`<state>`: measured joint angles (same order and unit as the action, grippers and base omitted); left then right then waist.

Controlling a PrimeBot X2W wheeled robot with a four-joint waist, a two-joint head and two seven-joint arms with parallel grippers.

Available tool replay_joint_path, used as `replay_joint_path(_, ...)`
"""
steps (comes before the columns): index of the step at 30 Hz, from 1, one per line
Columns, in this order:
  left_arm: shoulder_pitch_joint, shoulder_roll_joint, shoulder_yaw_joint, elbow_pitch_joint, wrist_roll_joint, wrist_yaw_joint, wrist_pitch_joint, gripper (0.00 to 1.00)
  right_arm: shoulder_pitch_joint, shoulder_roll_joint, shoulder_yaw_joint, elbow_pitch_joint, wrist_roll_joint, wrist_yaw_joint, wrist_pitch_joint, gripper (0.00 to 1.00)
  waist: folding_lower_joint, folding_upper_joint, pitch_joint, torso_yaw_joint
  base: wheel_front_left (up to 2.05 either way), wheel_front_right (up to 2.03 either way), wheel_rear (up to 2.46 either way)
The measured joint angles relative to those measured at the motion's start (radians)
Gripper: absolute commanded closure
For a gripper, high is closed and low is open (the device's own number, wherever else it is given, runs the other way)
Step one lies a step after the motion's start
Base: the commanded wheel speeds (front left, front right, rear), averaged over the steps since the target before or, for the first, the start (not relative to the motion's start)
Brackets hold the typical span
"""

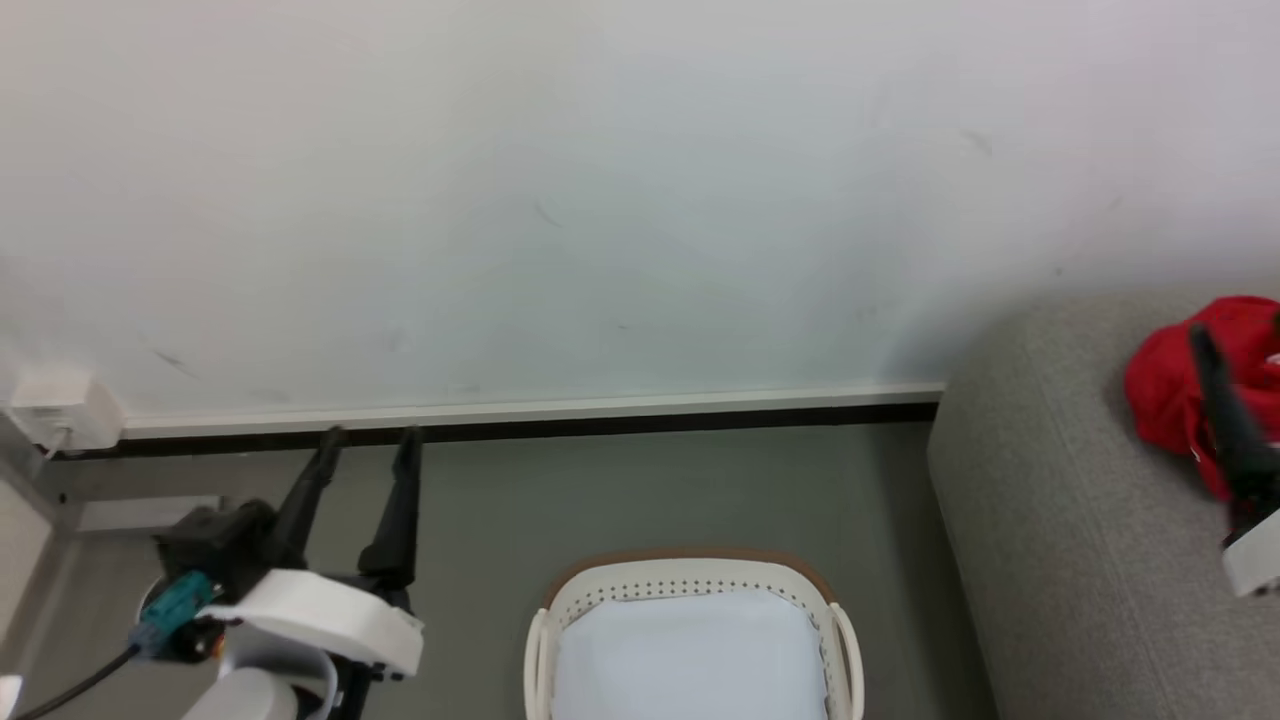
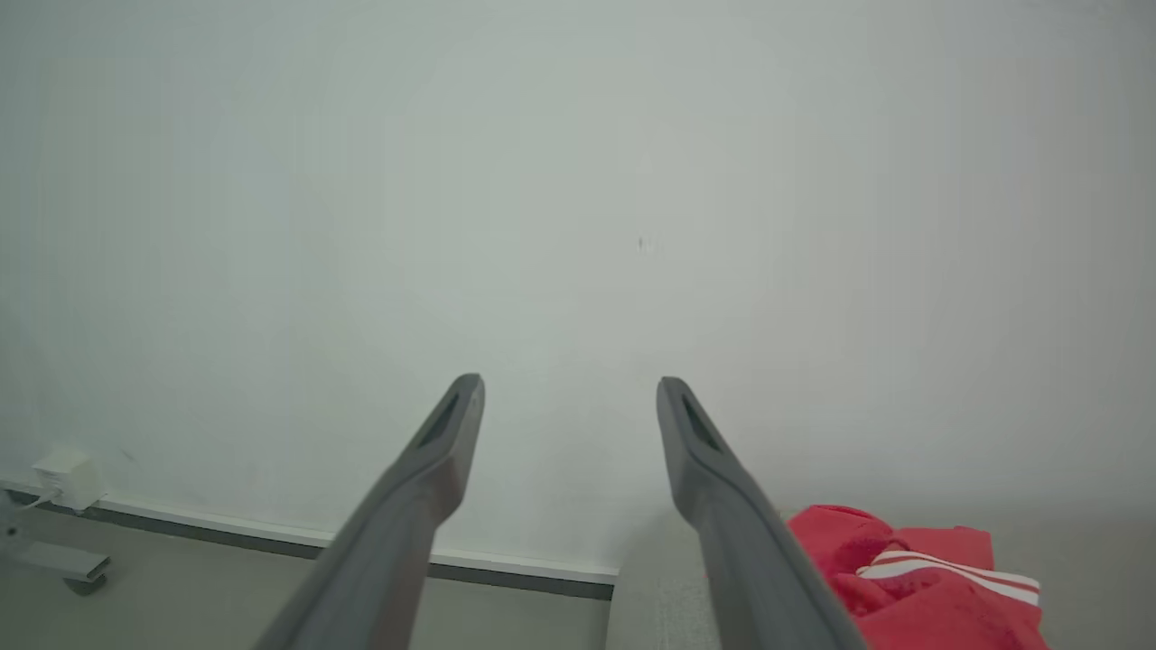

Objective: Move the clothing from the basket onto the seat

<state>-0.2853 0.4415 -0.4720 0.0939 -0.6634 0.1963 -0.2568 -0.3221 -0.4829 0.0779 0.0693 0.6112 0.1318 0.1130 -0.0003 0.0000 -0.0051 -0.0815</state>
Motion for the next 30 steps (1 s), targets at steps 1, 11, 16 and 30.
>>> replay_joint_path(1,0.015,-0.004,0.010,0.002,-0.005,0.004,0.000,0.00,0.023,0.028,-0.001,-0.011,-0.018,0.000,-0.010,0.00,0.0000,0.0000,-0.005,0.008,0.00,0.00,0.00)
replay_joint_path(11,0.148,-0.085,0.135,0.022,0.030,-0.014,-0.007,0.00,0.222,0.212,0.027,-0.021,-0.129,0.000,-0.217,0.00,0.0002,0.0000,-0.039,0.040,0.00,0.00,0.00)
replay_joint_path(16,0.216,-0.134,0.199,0.043,0.119,-0.049,-0.007,0.00,0.269,0.245,0.069,0.025,-0.177,0.000,-0.311,0.00,0.0002,0.0000,-0.056,0.032,0.00,0.00,0.00)
replay_joint_path(30,0.256,-0.263,0.317,0.114,0.291,-0.156,-0.007,0.00,0.283,0.270,0.107,0.129,-0.205,0.000,-0.370,0.00,0.0004,0.0000,-0.064,0.033,0.00,0.00,0.00)
